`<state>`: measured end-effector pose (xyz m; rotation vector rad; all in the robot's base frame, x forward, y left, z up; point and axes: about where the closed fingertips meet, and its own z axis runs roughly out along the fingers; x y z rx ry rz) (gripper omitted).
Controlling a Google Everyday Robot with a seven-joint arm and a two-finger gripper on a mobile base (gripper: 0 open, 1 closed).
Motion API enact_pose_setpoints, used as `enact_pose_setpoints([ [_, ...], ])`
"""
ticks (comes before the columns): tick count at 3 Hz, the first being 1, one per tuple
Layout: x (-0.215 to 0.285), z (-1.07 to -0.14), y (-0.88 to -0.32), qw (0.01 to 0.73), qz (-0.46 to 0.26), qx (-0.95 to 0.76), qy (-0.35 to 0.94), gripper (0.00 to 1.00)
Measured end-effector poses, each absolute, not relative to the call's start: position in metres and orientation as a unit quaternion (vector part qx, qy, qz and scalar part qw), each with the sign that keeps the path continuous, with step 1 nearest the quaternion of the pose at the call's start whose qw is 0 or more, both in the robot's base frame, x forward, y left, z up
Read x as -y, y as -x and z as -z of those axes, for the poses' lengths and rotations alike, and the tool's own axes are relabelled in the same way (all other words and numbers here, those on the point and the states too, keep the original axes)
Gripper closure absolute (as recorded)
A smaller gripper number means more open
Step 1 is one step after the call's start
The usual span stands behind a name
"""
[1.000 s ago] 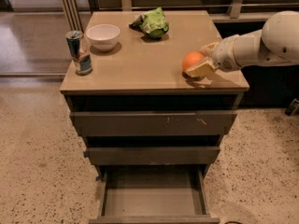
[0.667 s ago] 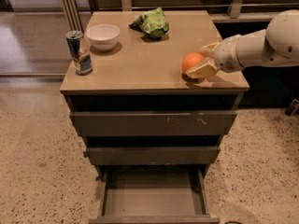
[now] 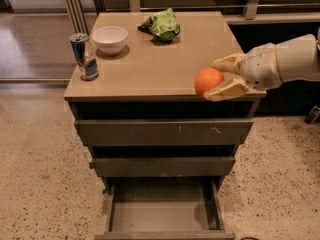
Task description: Place orange into bottom drawer
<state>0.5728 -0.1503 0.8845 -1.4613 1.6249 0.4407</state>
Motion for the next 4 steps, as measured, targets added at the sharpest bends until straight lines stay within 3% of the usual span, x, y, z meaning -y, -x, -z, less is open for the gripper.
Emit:
enact_pose_setpoints([
  [2,0.149,-0.879,-0.556,0.428,-0.193,-0.647,0.601,1.0],
  [4,0.138,-0.782,-0.512,0.423,-0.211,-0.645,0.601,1.0],
])
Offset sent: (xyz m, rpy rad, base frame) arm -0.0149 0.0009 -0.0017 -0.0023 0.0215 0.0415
